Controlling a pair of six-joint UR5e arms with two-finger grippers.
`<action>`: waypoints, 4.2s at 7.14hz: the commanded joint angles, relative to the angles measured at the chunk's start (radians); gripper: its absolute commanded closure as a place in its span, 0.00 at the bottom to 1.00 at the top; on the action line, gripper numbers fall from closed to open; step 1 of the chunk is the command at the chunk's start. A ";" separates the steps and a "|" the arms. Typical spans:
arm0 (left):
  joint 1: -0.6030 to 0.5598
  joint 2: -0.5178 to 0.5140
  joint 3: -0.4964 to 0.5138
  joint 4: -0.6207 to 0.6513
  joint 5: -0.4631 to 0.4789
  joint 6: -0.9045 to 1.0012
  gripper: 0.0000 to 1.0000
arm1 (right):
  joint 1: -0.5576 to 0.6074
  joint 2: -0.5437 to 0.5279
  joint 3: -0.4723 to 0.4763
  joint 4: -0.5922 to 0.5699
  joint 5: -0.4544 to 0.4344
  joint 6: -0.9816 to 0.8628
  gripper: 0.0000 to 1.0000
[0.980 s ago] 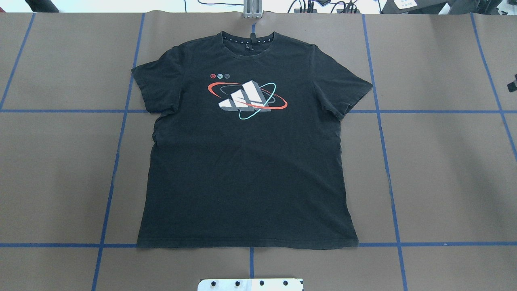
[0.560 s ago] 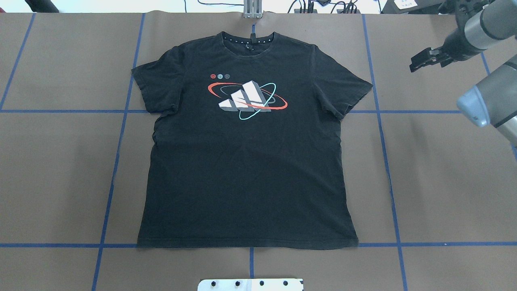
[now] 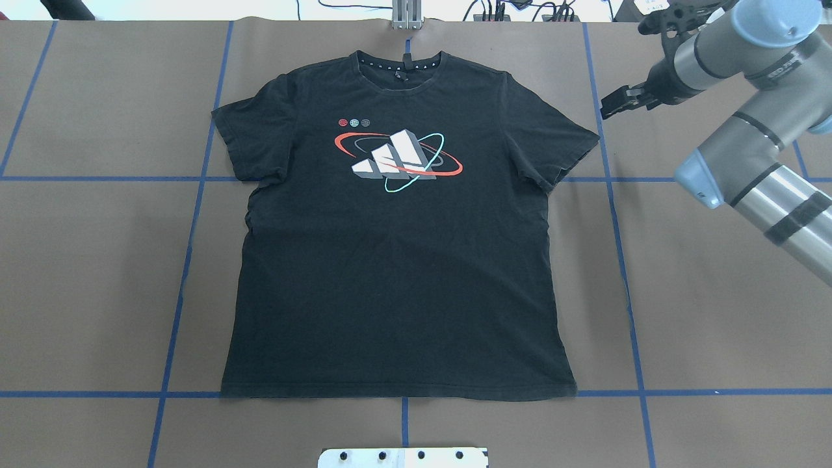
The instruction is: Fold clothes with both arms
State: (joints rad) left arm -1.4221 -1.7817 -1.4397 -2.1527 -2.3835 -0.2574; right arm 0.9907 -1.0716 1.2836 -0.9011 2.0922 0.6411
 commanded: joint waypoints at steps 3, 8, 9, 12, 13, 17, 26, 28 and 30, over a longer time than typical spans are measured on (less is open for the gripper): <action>0.003 -0.001 0.073 -0.217 -0.003 -0.206 0.00 | -0.055 0.029 -0.157 0.162 -0.107 -0.015 0.02; 0.002 -0.001 0.078 -0.217 -0.005 -0.204 0.00 | -0.080 0.029 -0.167 0.157 -0.135 -0.014 0.38; 0.003 0.001 0.076 -0.217 -0.005 -0.206 0.00 | -0.080 0.029 -0.167 0.157 -0.135 -0.012 0.46; 0.002 0.001 0.074 -0.217 -0.005 -0.206 0.00 | -0.078 0.024 -0.168 0.156 -0.132 -0.014 0.49; 0.002 -0.001 0.074 -0.217 -0.005 -0.206 0.00 | -0.078 0.024 -0.168 0.149 -0.132 -0.012 0.49; 0.002 0.001 0.068 -0.217 -0.006 -0.207 0.00 | -0.073 0.021 -0.167 0.149 -0.123 -0.008 0.44; 0.003 0.001 0.067 -0.216 -0.008 -0.207 0.00 | -0.072 0.022 -0.161 0.136 -0.097 -0.003 1.00; 0.002 -0.001 0.070 -0.216 -0.008 -0.207 0.00 | -0.069 0.027 -0.156 0.137 -0.095 0.003 1.00; 0.002 -0.001 0.067 -0.216 -0.008 -0.207 0.00 | -0.052 0.027 -0.094 0.139 -0.017 0.044 1.00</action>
State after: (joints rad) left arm -1.4196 -1.7824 -1.3709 -2.3685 -2.3908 -0.4648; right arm 0.9290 -1.0453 1.1523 -0.7638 2.0267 0.6603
